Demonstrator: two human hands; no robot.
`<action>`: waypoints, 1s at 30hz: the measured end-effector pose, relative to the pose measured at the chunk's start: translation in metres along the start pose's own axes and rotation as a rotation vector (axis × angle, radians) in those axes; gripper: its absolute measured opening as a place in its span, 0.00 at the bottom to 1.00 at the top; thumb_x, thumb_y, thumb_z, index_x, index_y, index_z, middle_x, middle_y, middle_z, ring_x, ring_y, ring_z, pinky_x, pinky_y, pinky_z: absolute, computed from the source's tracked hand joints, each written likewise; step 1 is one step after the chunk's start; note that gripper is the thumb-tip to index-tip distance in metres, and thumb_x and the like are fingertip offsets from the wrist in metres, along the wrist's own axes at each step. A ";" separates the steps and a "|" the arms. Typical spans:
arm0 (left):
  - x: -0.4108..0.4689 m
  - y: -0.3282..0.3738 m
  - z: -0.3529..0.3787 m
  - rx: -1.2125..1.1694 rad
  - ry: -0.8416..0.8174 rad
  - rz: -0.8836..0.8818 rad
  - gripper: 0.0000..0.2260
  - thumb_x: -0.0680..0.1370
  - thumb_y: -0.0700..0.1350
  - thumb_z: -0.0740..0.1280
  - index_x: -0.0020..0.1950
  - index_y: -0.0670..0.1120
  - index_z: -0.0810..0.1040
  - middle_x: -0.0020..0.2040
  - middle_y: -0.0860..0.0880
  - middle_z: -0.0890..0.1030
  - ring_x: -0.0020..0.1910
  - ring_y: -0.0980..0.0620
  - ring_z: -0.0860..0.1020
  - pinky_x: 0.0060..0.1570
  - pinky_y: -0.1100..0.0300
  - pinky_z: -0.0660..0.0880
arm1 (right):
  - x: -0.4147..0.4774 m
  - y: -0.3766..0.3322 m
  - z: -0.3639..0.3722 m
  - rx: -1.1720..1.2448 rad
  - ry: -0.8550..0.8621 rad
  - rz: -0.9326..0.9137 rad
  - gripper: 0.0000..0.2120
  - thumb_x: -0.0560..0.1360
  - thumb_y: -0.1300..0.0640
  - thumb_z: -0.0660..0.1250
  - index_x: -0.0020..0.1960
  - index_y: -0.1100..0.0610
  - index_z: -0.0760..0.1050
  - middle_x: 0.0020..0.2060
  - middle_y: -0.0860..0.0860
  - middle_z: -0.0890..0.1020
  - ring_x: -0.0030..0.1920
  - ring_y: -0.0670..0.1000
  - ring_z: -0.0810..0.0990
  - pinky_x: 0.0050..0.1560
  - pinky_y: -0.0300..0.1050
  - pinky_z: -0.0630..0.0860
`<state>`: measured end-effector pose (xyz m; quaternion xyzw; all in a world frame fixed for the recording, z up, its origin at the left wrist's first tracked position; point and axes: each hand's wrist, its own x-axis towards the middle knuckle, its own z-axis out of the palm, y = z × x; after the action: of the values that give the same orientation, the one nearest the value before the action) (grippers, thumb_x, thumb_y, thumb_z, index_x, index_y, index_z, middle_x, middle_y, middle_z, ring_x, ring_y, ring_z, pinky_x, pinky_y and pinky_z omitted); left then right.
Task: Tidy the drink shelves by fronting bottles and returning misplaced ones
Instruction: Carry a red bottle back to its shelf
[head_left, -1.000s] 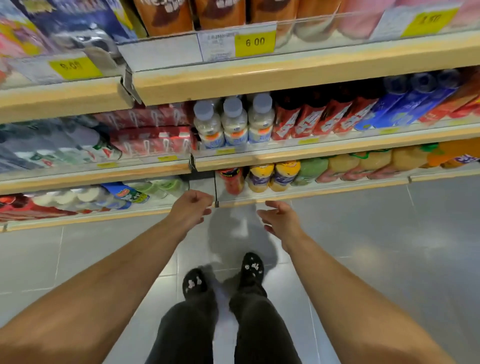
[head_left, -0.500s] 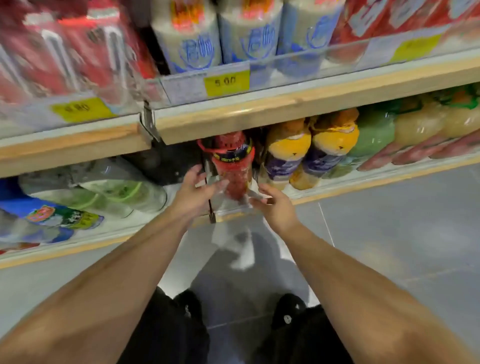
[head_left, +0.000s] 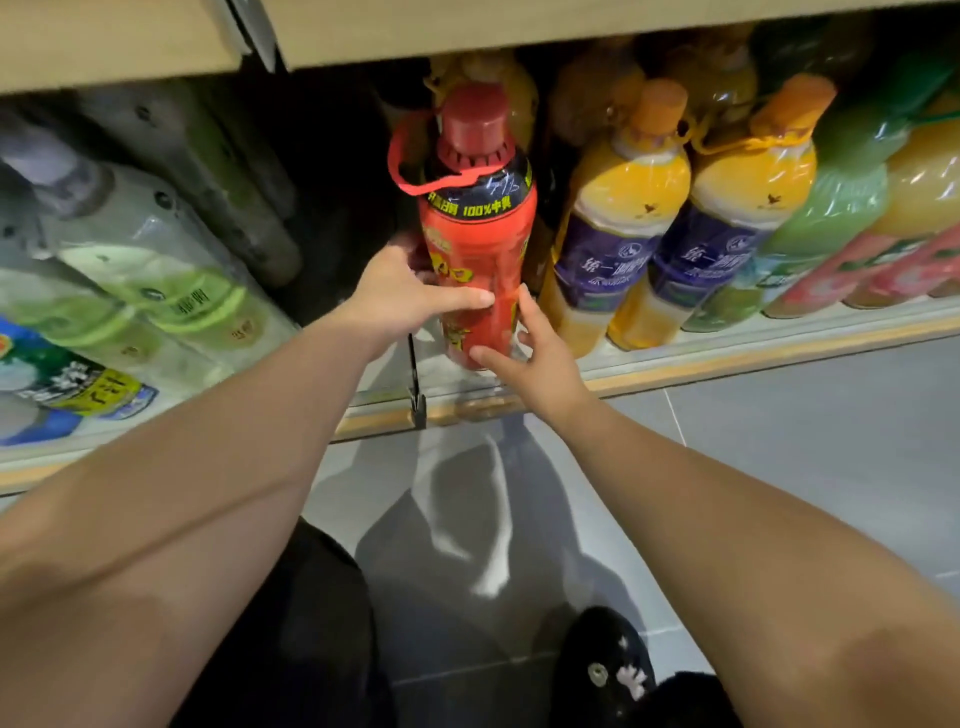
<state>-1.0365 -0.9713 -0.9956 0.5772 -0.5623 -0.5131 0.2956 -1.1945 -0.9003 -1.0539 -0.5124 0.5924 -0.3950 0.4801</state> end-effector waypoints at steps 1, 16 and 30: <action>-0.002 0.001 0.000 0.000 0.029 0.014 0.38 0.57 0.48 0.83 0.64 0.45 0.75 0.55 0.51 0.82 0.53 0.56 0.81 0.55 0.57 0.79 | 0.002 0.000 0.003 -0.007 0.011 -0.010 0.42 0.72 0.59 0.73 0.78 0.55 0.53 0.58 0.41 0.73 0.47 0.22 0.72 0.48 0.23 0.68; -0.034 0.011 -0.018 -0.386 0.191 -0.136 0.32 0.62 0.42 0.82 0.61 0.46 0.72 0.55 0.48 0.82 0.52 0.52 0.82 0.51 0.54 0.81 | 0.005 -0.018 0.022 -0.296 0.055 -0.114 0.55 0.55 0.35 0.77 0.75 0.49 0.58 0.67 0.48 0.71 0.66 0.48 0.71 0.66 0.52 0.71; -0.130 0.047 -0.012 -0.480 0.170 -0.504 0.32 0.63 0.44 0.81 0.62 0.48 0.71 0.56 0.46 0.83 0.53 0.45 0.83 0.51 0.50 0.80 | -0.093 -0.083 -0.001 -0.351 -0.014 0.129 0.38 0.56 0.43 0.78 0.63 0.39 0.68 0.49 0.36 0.78 0.56 0.47 0.78 0.63 0.59 0.69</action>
<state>-1.0208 -0.8598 -0.9153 0.6525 -0.2391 -0.6375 0.3328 -1.1750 -0.8216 -0.9591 -0.5518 0.6806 -0.2505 0.4118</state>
